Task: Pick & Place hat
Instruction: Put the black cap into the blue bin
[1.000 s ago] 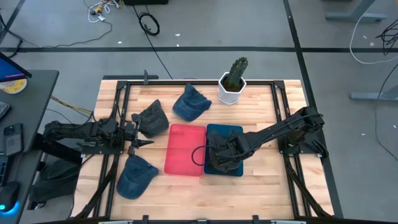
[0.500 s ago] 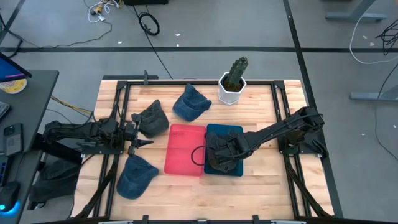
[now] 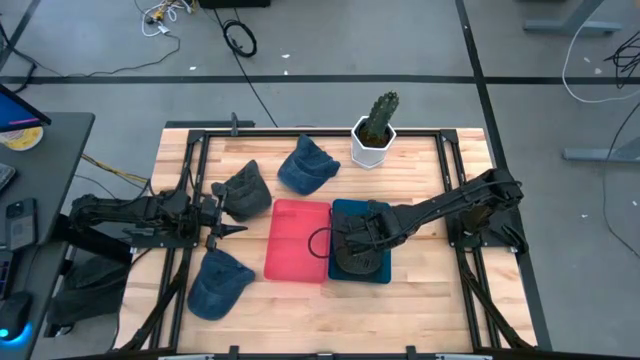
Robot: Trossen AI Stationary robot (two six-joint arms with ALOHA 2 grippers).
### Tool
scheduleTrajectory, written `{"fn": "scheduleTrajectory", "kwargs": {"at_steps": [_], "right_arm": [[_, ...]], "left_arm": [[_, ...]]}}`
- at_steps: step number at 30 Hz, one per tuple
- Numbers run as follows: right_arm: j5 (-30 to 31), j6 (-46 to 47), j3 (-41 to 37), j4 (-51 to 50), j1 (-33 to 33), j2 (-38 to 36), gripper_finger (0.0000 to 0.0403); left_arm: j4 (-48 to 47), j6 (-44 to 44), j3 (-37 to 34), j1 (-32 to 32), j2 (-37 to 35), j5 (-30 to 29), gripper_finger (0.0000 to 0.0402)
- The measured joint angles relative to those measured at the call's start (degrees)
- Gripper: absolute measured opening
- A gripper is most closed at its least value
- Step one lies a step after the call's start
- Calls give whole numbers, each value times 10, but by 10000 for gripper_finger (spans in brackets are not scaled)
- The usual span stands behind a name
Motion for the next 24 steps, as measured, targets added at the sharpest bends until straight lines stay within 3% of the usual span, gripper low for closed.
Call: {"fn": "scheduleTrajectory", "kwargs": {"at_steps": [8,13,24], "right_arm": [[-1,-77,0,-7,-2,-28,160],[-1,-72,0,-3,-2,-52,152],[0,-304,0,26,-7,-164,149]], "left_arm": [[1,0,0,0,0,0,177],[0,0,0,0,0,0,177],[0,0,0,0,0,0,177]]}}
